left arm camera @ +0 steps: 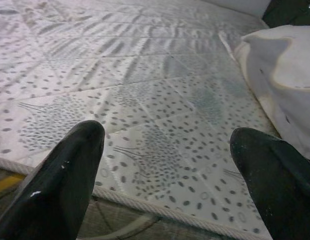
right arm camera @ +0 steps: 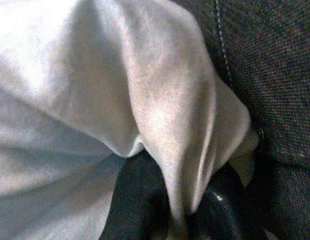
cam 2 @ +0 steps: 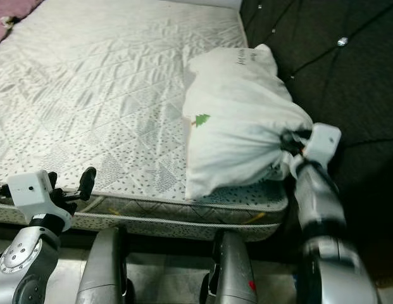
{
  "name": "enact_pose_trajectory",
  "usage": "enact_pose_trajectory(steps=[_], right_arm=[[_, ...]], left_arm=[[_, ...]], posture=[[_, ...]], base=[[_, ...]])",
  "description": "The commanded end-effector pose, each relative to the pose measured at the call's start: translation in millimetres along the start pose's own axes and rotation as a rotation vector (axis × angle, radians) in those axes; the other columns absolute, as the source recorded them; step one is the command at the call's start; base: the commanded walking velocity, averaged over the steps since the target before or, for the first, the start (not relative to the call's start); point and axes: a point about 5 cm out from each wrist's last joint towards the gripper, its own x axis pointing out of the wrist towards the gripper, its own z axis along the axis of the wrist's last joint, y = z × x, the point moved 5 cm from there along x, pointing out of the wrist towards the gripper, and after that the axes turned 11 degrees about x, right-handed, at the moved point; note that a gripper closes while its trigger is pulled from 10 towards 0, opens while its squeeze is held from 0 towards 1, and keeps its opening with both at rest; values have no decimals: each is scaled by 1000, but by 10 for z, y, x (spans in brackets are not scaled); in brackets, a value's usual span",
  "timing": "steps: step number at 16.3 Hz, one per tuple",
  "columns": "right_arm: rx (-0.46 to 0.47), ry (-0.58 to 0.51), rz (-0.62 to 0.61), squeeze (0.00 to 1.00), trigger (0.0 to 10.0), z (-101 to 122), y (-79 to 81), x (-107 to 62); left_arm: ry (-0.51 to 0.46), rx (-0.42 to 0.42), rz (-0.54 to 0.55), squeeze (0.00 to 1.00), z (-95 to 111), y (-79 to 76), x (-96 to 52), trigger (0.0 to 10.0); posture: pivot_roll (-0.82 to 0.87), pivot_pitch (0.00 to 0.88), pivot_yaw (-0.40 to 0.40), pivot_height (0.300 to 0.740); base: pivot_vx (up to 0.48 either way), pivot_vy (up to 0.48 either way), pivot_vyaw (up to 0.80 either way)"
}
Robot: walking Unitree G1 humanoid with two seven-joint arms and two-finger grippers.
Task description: Clean up the room
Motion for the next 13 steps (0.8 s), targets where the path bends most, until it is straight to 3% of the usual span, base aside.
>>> enact_pose_trajectory(steps=[1,3,6,8,12,13], right_arm=[[8,-82,-3,0,0,161,-42,-136],[25,-63,3,0,0,72,-36,-239],[-25,-39,54,0,0,-103,-29,-606],[-80,44,103,0,0,-283,-78,-823],[-83,64,93,0,0,-323,-104,-872],[-80,77,102,0,0,-356,-27,-810]], left_arm=[[-4,15,-10,0,6,-12,-24,10000],[-2,17,-9,0,2,-6,-30,10000],[4,18,-21,0,-7,-29,-20,10000],[11,-1,-31,0,-8,-48,-4,10000],[13,0,-23,0,-15,-28,-1,10000],[11,2,-30,0,-7,-53,11,10000]], posture=[[83,106,-77,541],[81,106,-77,541],[65,105,-58,541],[65,103,-53,541],[63,101,-50,541],[63,102,-47,541]], base=[[0,0,0],[0,0,0],[0,0,0],[0,0,0],[0,0,0],[0,0,0]])
